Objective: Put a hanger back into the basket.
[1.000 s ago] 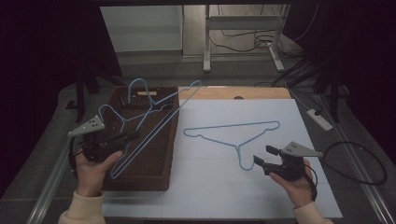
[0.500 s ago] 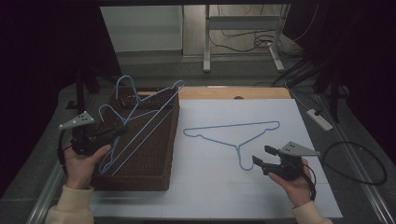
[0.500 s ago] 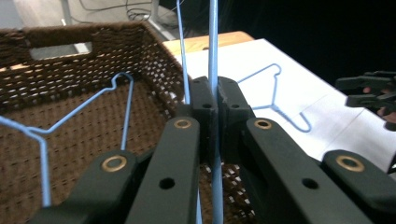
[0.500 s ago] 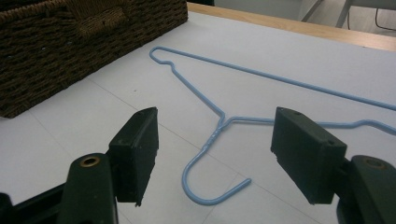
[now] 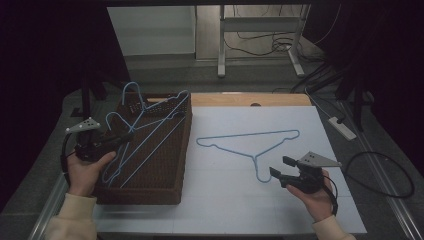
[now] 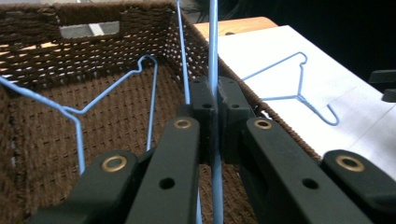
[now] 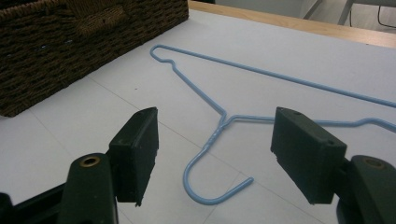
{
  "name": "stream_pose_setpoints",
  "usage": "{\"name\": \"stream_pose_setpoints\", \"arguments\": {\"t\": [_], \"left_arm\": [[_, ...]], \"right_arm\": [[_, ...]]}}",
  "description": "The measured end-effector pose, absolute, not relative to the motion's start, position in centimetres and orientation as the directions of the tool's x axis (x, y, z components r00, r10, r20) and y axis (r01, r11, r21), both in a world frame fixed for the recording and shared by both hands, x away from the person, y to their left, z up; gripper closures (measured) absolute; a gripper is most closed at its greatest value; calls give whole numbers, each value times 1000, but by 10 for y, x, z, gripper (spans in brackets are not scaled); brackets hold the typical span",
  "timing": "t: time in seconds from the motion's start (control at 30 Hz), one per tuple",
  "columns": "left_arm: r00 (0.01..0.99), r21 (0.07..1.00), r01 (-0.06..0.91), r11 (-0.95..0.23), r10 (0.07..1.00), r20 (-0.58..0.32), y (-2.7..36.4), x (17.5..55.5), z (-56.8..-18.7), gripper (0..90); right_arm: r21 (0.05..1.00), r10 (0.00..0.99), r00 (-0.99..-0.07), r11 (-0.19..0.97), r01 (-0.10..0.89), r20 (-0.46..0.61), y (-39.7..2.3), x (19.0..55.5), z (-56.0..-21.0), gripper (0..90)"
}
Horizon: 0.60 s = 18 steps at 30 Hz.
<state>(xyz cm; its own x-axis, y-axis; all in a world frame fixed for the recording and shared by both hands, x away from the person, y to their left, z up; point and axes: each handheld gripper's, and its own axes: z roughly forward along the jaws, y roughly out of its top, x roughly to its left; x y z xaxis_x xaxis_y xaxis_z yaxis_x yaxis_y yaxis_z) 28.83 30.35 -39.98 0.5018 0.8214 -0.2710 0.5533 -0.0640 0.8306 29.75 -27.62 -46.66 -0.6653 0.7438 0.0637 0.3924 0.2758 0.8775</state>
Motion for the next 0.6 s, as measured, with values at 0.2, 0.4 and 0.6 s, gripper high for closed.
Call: {"name": "stream_pose_setpoints", "arguments": {"t": [0.2, 0.4, 0.6], "left_arm": [[492, 819, 570, -68, 827, -273, 308, 294, -406, 871], [482, 793, 603, -89, 832, -273, 309, 301, -415, 871], [485, 762, 635, -125, 833, -267, 306, 309, -426, 871]], "right_arm": [[875, 742, -667, 280, 394, 63, -276, 298, -467, 325], [875, 743, -667, 279, 396, 65, -276, 298, -468, 325], [874, 742, -667, 281, 396, 64, -275, 298, -468, 325]]}}
